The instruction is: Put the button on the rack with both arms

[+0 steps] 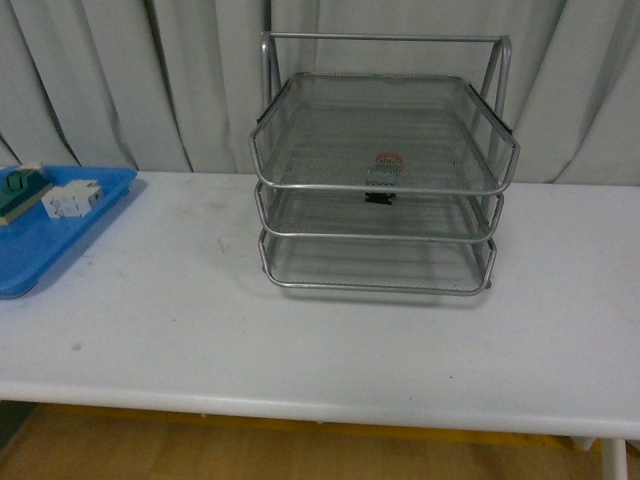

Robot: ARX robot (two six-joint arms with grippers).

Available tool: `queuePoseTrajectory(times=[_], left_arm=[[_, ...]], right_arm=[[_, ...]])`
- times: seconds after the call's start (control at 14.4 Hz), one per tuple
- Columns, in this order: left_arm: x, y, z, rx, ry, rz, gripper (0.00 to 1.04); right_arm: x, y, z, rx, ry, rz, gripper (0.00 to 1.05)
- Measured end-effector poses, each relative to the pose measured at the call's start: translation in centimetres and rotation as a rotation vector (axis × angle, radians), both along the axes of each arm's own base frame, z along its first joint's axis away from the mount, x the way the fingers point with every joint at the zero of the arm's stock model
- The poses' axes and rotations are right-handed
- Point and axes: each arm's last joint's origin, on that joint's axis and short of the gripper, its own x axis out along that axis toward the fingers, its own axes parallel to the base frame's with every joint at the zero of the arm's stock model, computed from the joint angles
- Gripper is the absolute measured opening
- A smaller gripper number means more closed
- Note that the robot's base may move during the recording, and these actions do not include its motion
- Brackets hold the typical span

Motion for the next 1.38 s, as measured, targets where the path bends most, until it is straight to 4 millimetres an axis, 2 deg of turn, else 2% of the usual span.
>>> queuePoseTrajectory(times=[0.48,0.55,0.62,0.69,0.76,0.83,1.04,1.38], left_arm=[[0.0,0.0,0.0,0.000,0.000,0.000,0.98],[0.0,0.0,0.0,0.000,0.000,0.000,0.98],[0.0,0.0,0.0,0.000,0.000,0.000,0.98],[0.0,0.0,0.0,0.000,0.000,-0.001,0.98],[0.0,0.0,0.0,0.000,0.000,0.000,0.98],[0.0,0.0,0.0,0.000,0.000,-0.001,0.98],[0.0,0.0,0.0,0.000,0.000,-0.001,0.98],[0.0,0.0,0.0,0.000,0.000,0.000,0.98]], right_arm=[[-0.9,0.0,-1.6,0.000,0.005,0.000,0.02],[-1.7,0.0,-2.7,-0.001,0.040,0.001,0.02],[-2.0,0.0,-2.2,-0.001,-0.023,0.000,0.02],[-2.0,0.0,-2.4,-0.001,0.000,0.001,0.02],[-2.0,0.0,-2.3,-0.002,-0.005,0.000,0.17],[-2.0,0.0,-2.3,-0.002,-0.005,0.000,0.50],[-2.0,0.0,-2.3,-0.002,-0.005,0.000,0.96],[-2.0,0.0,-2.3,-0.002,-0.005,0.000,0.98]])
